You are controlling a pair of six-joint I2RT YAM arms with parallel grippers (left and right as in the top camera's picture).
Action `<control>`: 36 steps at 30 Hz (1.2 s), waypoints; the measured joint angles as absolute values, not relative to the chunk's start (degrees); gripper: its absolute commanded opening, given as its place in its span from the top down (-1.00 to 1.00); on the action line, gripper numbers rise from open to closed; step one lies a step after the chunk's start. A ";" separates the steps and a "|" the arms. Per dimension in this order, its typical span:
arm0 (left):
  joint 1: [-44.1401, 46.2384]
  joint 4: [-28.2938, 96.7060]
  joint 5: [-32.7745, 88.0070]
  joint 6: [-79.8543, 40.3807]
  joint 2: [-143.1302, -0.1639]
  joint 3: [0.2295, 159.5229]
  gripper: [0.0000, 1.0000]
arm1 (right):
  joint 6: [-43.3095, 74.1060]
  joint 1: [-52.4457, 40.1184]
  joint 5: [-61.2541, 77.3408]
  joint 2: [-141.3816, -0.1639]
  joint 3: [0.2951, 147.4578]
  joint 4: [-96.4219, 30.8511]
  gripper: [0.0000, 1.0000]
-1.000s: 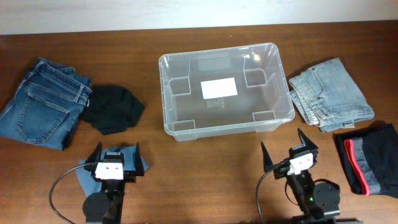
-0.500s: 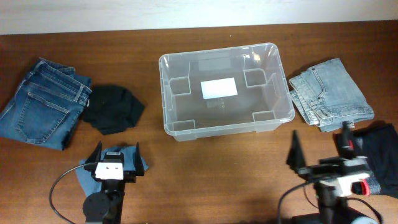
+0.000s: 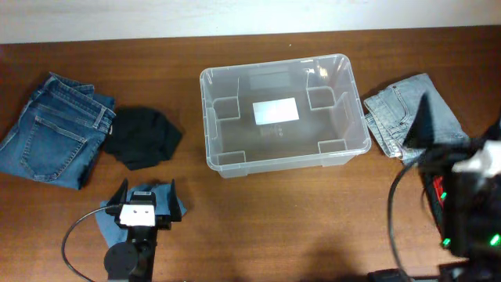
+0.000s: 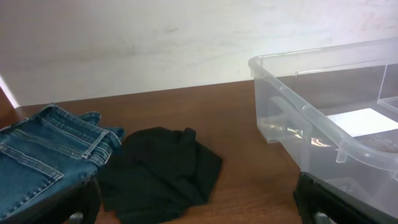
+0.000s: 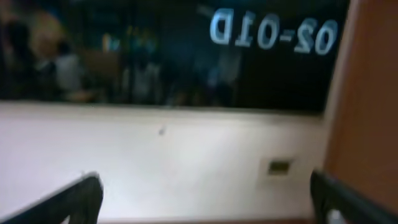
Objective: Pack container
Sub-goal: 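Move the right gripper toward the folded light blue jeans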
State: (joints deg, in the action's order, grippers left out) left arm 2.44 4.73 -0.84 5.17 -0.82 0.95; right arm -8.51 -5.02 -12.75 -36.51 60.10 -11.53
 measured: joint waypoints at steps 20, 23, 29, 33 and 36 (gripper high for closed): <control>2.44 4.82 -0.84 5.17 -0.84 0.95 -1.00 | -14.83 23.40 2.15 -75.85 110.89 -50.72 -0.97; 2.44 4.84 -0.84 5.17 -0.84 0.95 -1.00 | -9.93 32.42 9.61 -79.46 111.00 -53.19 -0.97; 2.44 4.82 -0.84 5.17 -0.84 0.95 -0.99 | -4.54 39.72 14.92 -86.08 111.22 -60.03 -0.97; 2.44 4.84 -0.84 5.17 -0.84 0.95 -1.00 | -3.46 39.72 16.08 -91.20 111.33 -61.12 -0.97; 2.44 4.84 -0.84 5.17 -0.84 0.95 -0.99 | -2.90 39.72 16.25 -94.45 111.35 -61.54 -0.97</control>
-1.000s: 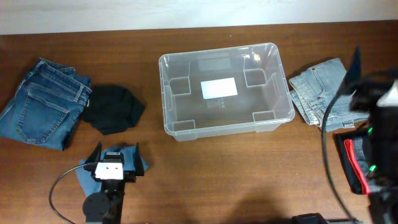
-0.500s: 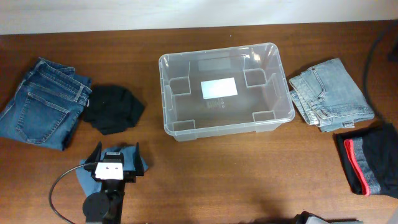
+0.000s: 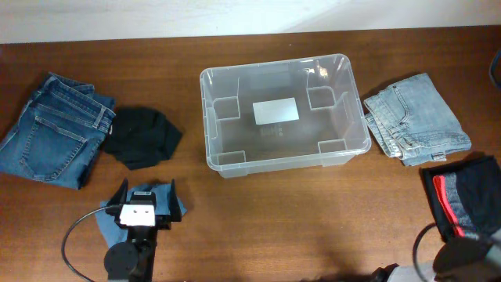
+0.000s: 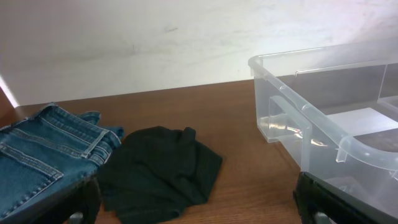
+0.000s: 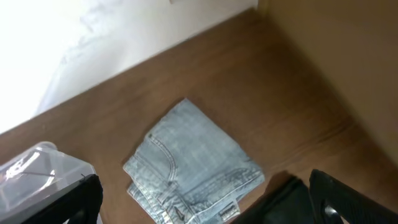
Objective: Pack container
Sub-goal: 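Move the right gripper toward the folded light blue jeans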
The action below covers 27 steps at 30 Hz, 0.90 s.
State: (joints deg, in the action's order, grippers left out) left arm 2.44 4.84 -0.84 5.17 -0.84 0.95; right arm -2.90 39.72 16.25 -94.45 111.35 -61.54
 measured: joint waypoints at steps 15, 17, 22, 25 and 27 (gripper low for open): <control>2.44 4.84 -0.84 5.17 -0.84 0.95 -0.99 | 3.81 41.98 16.95 -112.29 111.55 -63.40 -0.97; 2.44 4.84 -0.84 5.17 -0.84 0.95 -0.99 | 3.18 41.98 17.06 -114.61 111.55 -63.05 -0.97; 2.44 4.84 -0.84 5.17 -0.84 0.95 -0.99 | 1.50 42.26 17.08 -122.19 111.57 -62.46 -0.97; 2.44 4.82 -0.84 5.17 -0.84 0.95 -0.99 | 0.73 43.05 17.06 -125.95 111.55 -62.37 -0.97; 2.44 4.84 -0.84 5.17 -0.84 0.95 -0.99 | -0.56 43.55 17.06 -127.81 111.55 -62.30 -0.97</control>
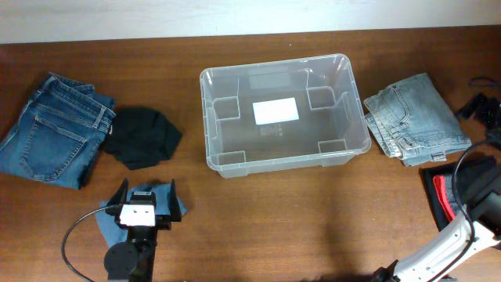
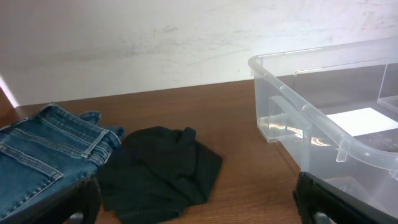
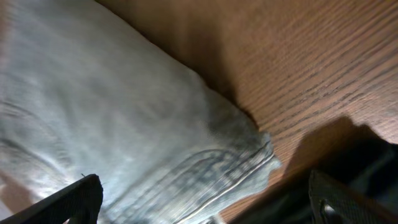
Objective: Pack container
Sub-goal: 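Move the right gripper toward the folded light blue jeans, then grasp the edge of the light blue jeans with the right gripper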
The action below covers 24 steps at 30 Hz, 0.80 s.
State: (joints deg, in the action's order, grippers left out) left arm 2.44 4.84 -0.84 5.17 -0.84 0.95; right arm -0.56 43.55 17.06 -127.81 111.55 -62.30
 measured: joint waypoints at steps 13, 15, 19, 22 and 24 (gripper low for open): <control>2.44 4.84 -0.84 5.17 -0.84 0.95 -1.00 | -5.48 43.83 17.72 -135.11 111.55 -61.93 -0.97; 2.44 4.84 -0.84 5.17 -0.84 0.95 -0.99 | -5.87 43.72 18.02 -135.11 111.57 -61.87 -0.93; 2.44 4.84 -0.84 5.17 -0.84 0.95 -0.99 | -6.35 43.18 18.46 -135.13 111.57 -61.49 -0.75; 2.44 4.82 -0.84 5.17 -0.84 0.95 -0.99 | -6.35 42.63 19.05 -135.13 111.57 -61.78 -0.64; 2.44 4.84 -0.84 5.17 -0.84 0.95 -0.99 | -6.37 42.52 19.07 -135.13 111.57 -62.22 -0.52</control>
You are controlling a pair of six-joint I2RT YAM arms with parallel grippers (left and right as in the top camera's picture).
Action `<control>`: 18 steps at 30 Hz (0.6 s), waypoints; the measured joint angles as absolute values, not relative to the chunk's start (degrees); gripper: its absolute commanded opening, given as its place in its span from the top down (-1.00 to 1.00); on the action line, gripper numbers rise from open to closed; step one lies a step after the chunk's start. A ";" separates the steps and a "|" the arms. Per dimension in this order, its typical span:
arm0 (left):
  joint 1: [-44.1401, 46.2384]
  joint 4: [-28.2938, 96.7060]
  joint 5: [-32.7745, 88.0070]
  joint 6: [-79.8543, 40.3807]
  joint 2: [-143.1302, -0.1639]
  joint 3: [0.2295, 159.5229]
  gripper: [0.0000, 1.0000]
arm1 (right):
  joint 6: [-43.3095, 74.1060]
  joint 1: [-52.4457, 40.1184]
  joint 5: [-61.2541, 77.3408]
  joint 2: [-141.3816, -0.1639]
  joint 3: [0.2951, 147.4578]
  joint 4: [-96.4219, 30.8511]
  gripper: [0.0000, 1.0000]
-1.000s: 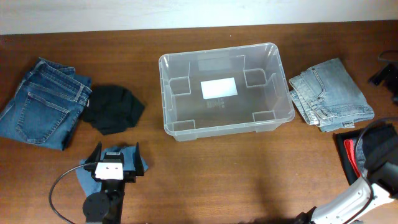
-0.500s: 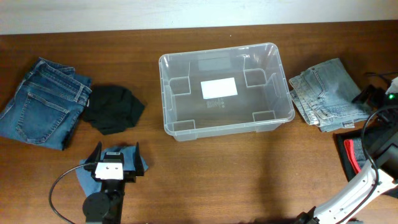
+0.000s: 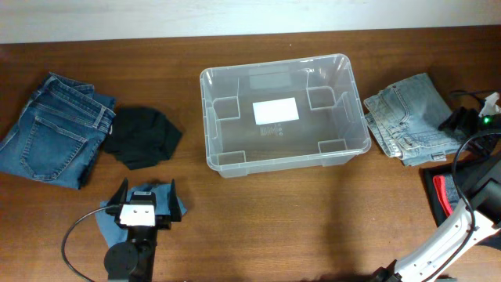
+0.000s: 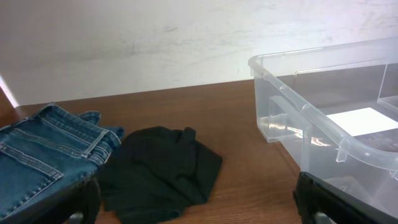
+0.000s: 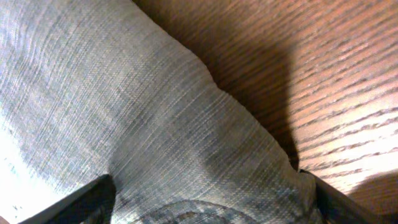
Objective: Pack container
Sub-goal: 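Grasp the edge of the light blue jeans with the right gripper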
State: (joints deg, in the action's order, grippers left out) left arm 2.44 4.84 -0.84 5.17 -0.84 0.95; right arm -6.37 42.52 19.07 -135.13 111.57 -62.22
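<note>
A clear plastic container [image 3: 274, 110] stands empty mid-table, its near corner also visible [image 4: 323, 124]. Folded light-blue jeans [image 3: 407, 117] lie to its right. My right gripper [image 3: 462, 121] is down at their right edge; seen close up, it [image 5: 208, 205] is open, with the denim [image 5: 155, 112] bulging between its wide-set fingers [image 5: 93, 199]. Dark-blue jeans [image 3: 55, 129] and a black garment [image 3: 141, 137] lie at the left. My left gripper [image 3: 141, 211] rests open at the front left, with nothing between its fingers [image 4: 317, 199].
A small blue cloth [image 3: 106, 223] lies under the left gripper. A black and red garment [image 3: 458, 196] lies at the front right, next to the right arm's cable. The wooden table [image 3: 313, 219] ends at a white wall at the back.
My right gripper has moved from the table's right edge onto the right edge of the light-blue jeans, which now fill its view between the fingers. The left arm has not moved.
First my right arm stood raised at the front right, its camera facing away from the table. Then it looked down on the light-blue jeans from above. It then came close to their right edge, and now its open fingers straddle the denim. The left arm stayed still.
</note>
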 measured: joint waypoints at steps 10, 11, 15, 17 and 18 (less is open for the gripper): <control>2.44 4.84 -0.84 5.17 -0.84 0.95 -0.99 | -6.33 42.57 19.75 -135.13 111.57 -63.20 0.56; 2.44 4.84 -0.84 5.17 -0.84 0.95 -0.99 | -6.02 42.57 20.51 -135.13 111.57 -63.22 0.57; 2.44 4.84 -0.84 5.17 -0.84 0.95 -0.99 | -6.02 42.57 21.32 -135.13 111.59 -63.24 0.50; 2.44 4.84 -0.84 5.17 -0.84 0.95 -0.99 | -6.13 42.57 21.41 -135.13 111.59 -63.22 -0.10; 2.44 4.84 -0.84 5.17 -0.84 0.95 -0.99 | -6.02 42.59 21.56 -135.13 111.59 -63.22 -0.33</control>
